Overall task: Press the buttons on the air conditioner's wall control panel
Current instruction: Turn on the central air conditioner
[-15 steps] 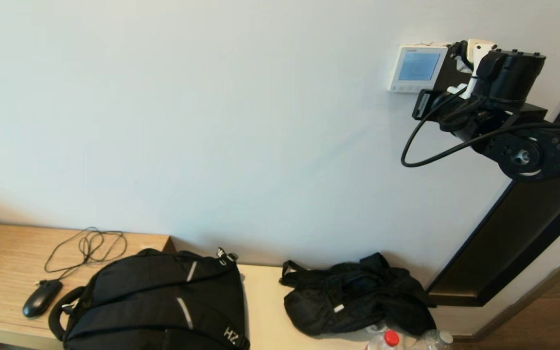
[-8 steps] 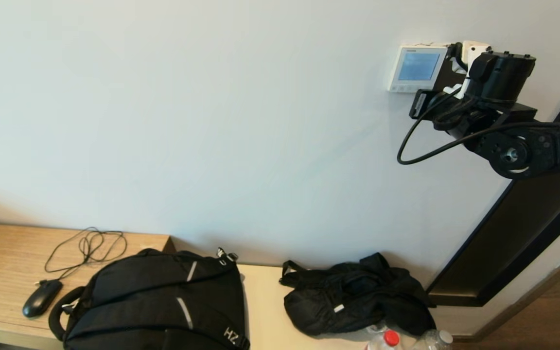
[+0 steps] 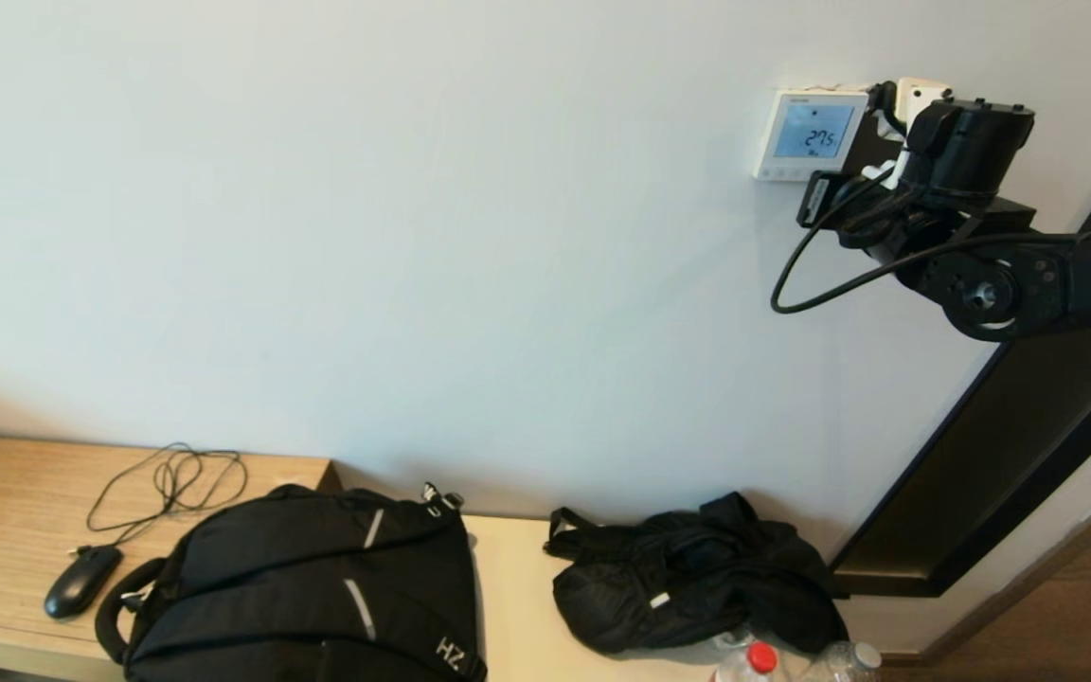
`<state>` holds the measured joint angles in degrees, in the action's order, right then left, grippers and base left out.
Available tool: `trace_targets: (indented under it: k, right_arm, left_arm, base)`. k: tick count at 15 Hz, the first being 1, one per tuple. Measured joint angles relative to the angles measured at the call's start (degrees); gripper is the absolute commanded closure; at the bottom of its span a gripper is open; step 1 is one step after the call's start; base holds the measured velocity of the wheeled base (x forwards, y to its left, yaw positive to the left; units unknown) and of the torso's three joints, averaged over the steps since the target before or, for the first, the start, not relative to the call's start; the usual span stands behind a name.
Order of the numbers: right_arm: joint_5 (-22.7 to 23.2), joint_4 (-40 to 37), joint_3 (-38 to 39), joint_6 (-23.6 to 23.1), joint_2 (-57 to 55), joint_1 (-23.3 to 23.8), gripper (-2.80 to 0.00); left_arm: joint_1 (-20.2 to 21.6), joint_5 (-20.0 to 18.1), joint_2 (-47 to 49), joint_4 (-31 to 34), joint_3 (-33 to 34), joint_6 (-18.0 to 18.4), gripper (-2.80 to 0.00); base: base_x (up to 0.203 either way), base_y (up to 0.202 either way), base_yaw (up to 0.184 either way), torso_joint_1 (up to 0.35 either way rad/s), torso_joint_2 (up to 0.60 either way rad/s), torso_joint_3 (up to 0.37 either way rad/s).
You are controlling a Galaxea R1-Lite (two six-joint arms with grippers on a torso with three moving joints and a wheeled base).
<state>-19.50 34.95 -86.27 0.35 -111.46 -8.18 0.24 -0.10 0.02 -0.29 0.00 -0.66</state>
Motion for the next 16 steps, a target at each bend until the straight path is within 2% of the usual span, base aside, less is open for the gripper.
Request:
trace_targets:
  k: [3,9,16]
  right_arm:
    - [0.0,0.3,0.1,0.0,0.0,0.1,0.00]
    - [-0.5,0.9,5.3,0.1,4.5,-2.0,0.00]
    - [-1.7,0.9,3.5,-1.9,3.8,-3.6,0.00]
  left_arm:
    - [0.0,0.0,0.0,0.0,0.0,0.0,0.00]
    - [0.0,0.0,0.0,0.0,0.0,0.0,0.00]
    - [0.0,0.0,0.0,0.0,0.0,0.0,0.00]
  base:
    - [0.000,0.000,0.000,0.000,0.00,0.000]
    - [0.000,0.000,0.000,0.000,0.00,0.000]
    - [0.000,0.000,0.000,0.000,0.00,0.000]
